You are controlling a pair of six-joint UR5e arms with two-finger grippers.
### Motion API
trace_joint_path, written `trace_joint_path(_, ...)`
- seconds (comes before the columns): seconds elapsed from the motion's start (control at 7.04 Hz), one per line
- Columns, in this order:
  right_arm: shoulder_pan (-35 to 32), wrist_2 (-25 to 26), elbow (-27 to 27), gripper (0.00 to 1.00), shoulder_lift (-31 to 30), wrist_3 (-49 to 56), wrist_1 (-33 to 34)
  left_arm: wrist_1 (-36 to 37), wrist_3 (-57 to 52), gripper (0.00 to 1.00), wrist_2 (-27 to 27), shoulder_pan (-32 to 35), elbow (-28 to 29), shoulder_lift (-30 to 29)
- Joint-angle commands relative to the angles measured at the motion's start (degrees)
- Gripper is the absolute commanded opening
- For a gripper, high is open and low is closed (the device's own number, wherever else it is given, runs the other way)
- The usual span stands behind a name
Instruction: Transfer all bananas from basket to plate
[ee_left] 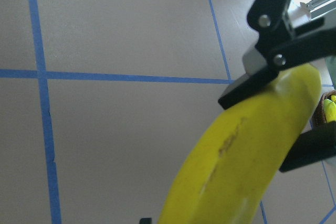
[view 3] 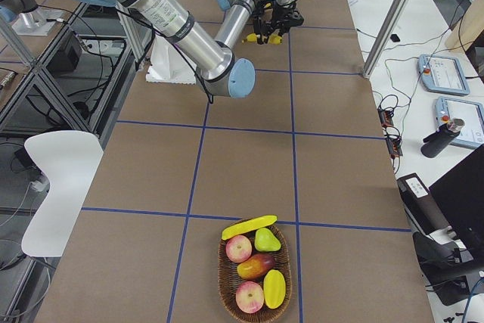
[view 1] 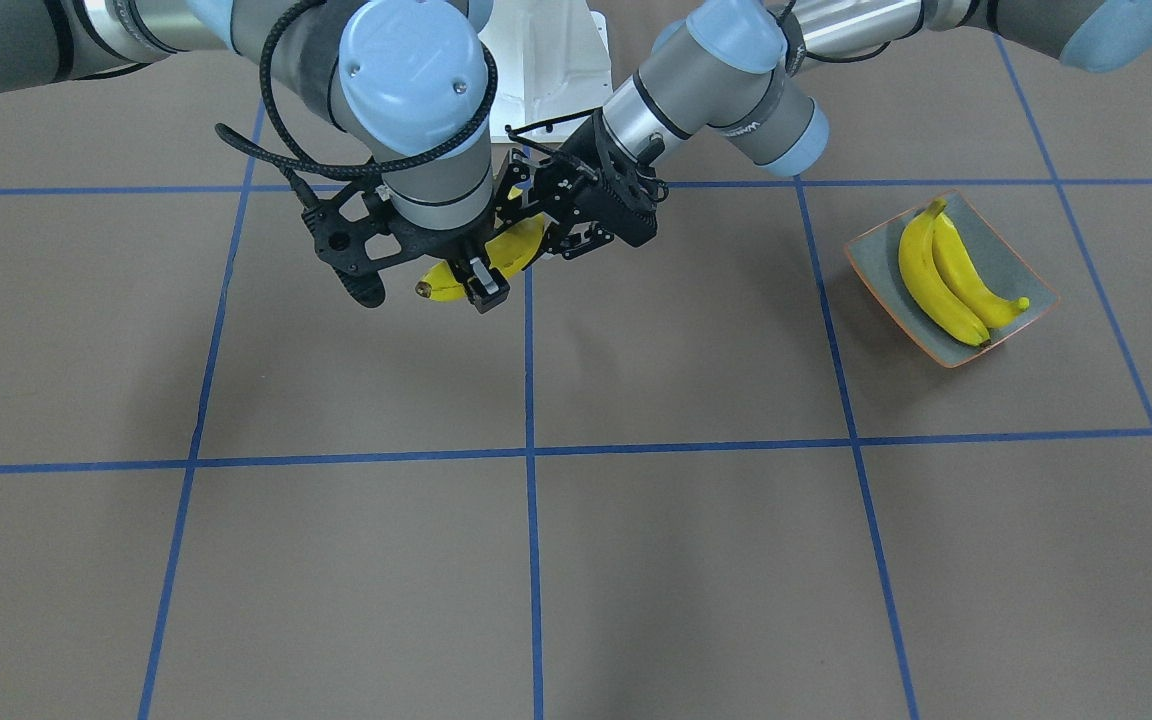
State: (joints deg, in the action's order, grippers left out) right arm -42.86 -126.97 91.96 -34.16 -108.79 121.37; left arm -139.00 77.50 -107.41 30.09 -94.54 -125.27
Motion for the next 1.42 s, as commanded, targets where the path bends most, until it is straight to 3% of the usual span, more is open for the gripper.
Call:
trace_joint_path(0.0,0.05,-0.03,5.32,1.0,-2.57,1.21,-0.17,0.04,0.19,0.0,0.01,0.14,0.05,0.02)
trace_joint_path(0.99,-1.95,-0.29,8.41,1.0,-3.1,0.77,-4.47,1.0,0.28,0.0,-0.08,-0.03,0.32,0.55)
trace_joint_path(1.14,-4.49,-0.38,9.55,1.0,-4.93,1.12,-6.39,1.01,0.97,0.0,-0.08,0.05,0.84,0.73)
trace_joint_path(1.28,-6.78,-0.29,10.6,1.0,-8.26,1.12,-12.93,1.18,2.37,0.0,-0.17,0.49,1.19,0.81)
